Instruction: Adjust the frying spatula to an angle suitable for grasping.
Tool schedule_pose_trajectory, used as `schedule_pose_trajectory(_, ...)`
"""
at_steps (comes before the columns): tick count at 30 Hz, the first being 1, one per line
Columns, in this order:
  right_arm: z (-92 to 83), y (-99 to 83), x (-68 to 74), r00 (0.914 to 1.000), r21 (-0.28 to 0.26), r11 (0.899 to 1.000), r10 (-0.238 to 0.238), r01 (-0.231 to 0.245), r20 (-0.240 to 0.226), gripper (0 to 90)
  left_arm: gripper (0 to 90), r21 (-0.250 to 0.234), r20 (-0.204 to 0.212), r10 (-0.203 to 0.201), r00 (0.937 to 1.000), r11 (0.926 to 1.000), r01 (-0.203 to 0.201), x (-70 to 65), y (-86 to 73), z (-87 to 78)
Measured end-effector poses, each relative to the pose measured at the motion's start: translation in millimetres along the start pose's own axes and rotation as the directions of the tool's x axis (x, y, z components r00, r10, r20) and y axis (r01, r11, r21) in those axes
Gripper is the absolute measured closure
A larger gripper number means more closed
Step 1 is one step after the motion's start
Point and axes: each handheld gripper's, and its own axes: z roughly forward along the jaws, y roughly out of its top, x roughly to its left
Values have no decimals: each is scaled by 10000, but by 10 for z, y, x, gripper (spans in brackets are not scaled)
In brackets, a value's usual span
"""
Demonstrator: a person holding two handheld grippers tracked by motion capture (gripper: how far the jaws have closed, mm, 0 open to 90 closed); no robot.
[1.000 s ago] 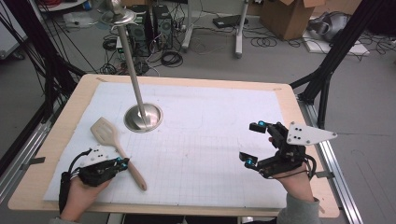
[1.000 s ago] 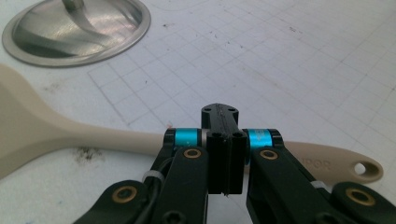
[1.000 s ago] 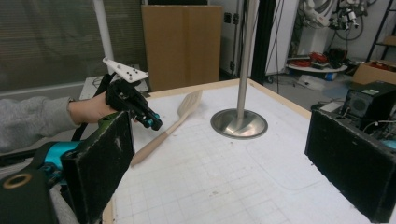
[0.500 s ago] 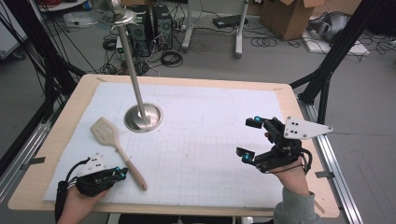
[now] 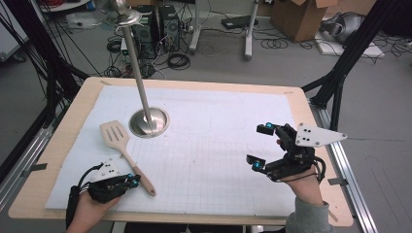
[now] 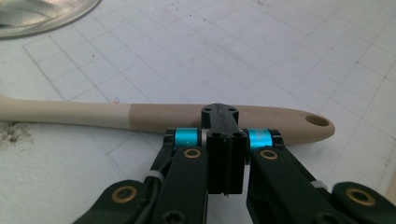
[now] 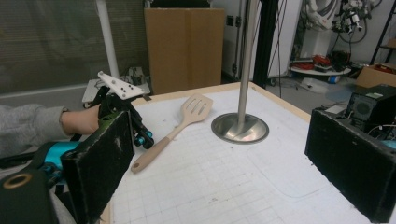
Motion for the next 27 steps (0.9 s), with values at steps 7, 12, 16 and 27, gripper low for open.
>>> schedule_pose_trajectory(7,-25,-25,23,9999,150,9999,77,-79,81,72,897,2,106,110,9999,9999,-110,6,37,32)
schedule_pose_trajectory(12,-65,-38,33,9998,128,9999,80,-83,176,72,898,4,115,164,9998,9999,-164,-9,70,82)
schedule_pose_trajectory(16,-100,-44,44,9996,127,9999,45,-49,273,72,898,37,177,265,9995,9996,-266,-7,104,128)
schedule_pose_trajectory(27,-159,-73,99,9986,340,9994,49,-67,535,72,897,212,254,442,9987,9988,-447,10,221,270)
